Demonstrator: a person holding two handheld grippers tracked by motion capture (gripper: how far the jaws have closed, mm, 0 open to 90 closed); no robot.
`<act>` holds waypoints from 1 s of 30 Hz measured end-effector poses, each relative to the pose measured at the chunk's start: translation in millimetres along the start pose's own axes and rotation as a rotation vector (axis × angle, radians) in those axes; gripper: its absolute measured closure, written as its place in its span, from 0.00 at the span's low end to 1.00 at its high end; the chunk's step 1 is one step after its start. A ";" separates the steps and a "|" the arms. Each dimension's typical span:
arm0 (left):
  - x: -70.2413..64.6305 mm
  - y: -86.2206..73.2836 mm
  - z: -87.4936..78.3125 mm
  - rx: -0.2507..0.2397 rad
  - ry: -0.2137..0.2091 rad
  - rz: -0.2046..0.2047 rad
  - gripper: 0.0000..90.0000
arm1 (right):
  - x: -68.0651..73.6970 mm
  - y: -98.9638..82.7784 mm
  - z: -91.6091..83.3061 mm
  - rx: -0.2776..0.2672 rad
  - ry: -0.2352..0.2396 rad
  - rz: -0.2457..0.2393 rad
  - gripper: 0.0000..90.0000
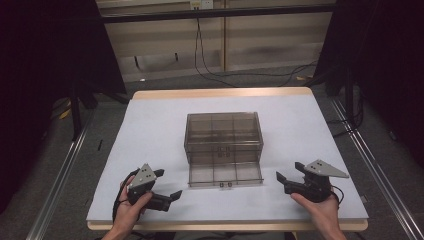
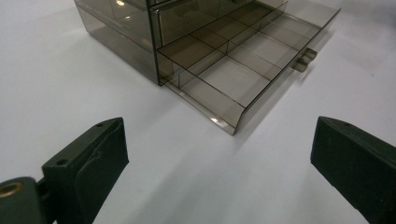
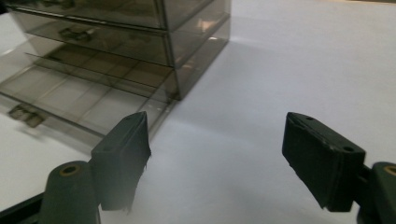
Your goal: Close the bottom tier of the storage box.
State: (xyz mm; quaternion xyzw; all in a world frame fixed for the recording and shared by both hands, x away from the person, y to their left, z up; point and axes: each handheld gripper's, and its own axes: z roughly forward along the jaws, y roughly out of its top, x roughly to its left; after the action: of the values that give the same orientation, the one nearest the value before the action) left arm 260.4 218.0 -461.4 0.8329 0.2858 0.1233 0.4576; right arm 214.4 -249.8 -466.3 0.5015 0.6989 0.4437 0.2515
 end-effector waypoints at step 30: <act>-30.5 11.6 6.2 0.001 -0.116 0.100 0.07 | 10.3 -0.2 -4.7 0.029 0.081 0.004 0.33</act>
State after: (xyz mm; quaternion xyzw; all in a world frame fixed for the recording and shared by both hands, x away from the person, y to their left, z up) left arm 242.9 190.9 -453.4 0.8521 0.2170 0.0976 0.4661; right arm 206.7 -242.0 -463.3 0.4881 0.7137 0.4540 0.2151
